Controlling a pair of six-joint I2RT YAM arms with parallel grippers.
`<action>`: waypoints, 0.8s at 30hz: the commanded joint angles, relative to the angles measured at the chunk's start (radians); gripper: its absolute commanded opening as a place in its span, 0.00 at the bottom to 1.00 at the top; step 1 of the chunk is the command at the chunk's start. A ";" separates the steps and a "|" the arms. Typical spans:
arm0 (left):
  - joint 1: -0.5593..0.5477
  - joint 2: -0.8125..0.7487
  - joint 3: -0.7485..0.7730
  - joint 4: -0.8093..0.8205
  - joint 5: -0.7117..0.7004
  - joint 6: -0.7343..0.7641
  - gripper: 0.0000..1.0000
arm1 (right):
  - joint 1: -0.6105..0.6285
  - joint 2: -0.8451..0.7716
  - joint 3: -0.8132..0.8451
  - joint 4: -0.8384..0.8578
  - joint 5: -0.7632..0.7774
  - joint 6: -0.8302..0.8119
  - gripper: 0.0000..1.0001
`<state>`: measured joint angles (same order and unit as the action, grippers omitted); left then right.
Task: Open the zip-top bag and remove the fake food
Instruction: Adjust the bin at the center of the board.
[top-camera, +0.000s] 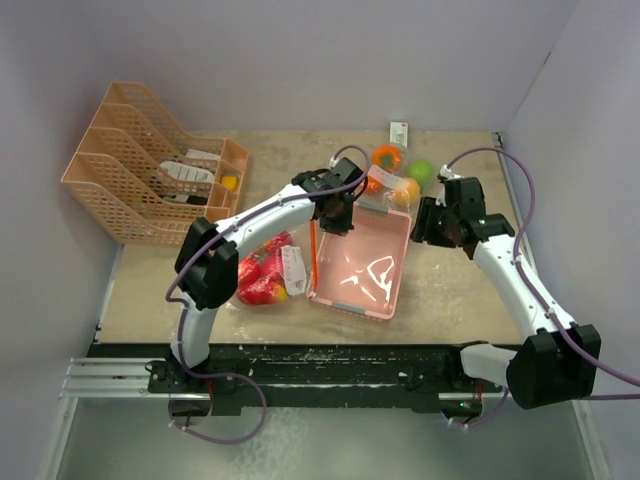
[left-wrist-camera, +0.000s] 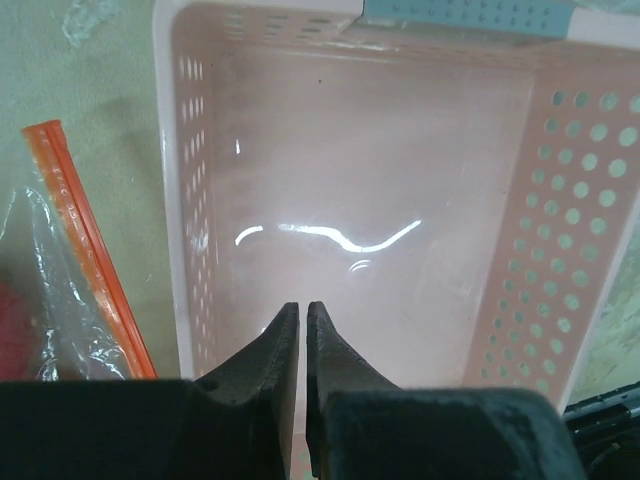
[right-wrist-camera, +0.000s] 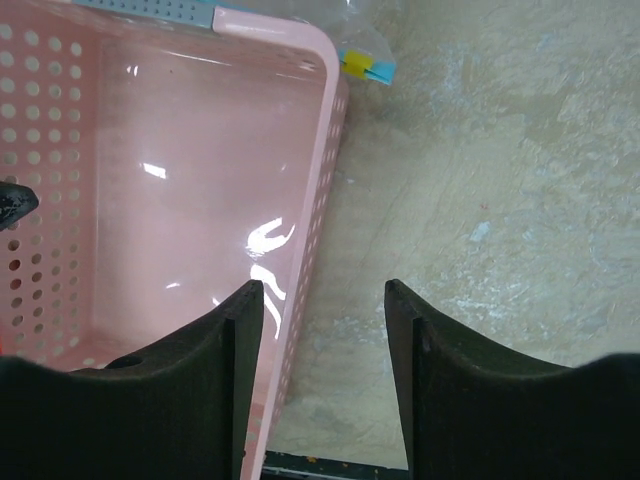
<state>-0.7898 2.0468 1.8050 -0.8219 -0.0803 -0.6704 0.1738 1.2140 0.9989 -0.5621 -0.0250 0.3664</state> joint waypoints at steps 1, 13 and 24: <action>-0.005 -0.046 0.056 -0.027 -0.093 -0.026 0.25 | 0.002 0.004 0.017 0.012 -0.009 0.007 0.52; 0.055 -0.172 -0.049 -0.003 -0.124 -0.026 0.77 | 0.085 0.195 -0.012 0.068 -0.017 -0.005 0.36; 0.070 -0.210 -0.122 -0.002 -0.123 -0.032 0.76 | 0.078 0.254 0.061 -0.016 0.132 -0.006 0.00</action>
<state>-0.7227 1.8988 1.6985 -0.8375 -0.1913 -0.6960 0.2607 1.4712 0.9798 -0.5278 -0.0090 0.3641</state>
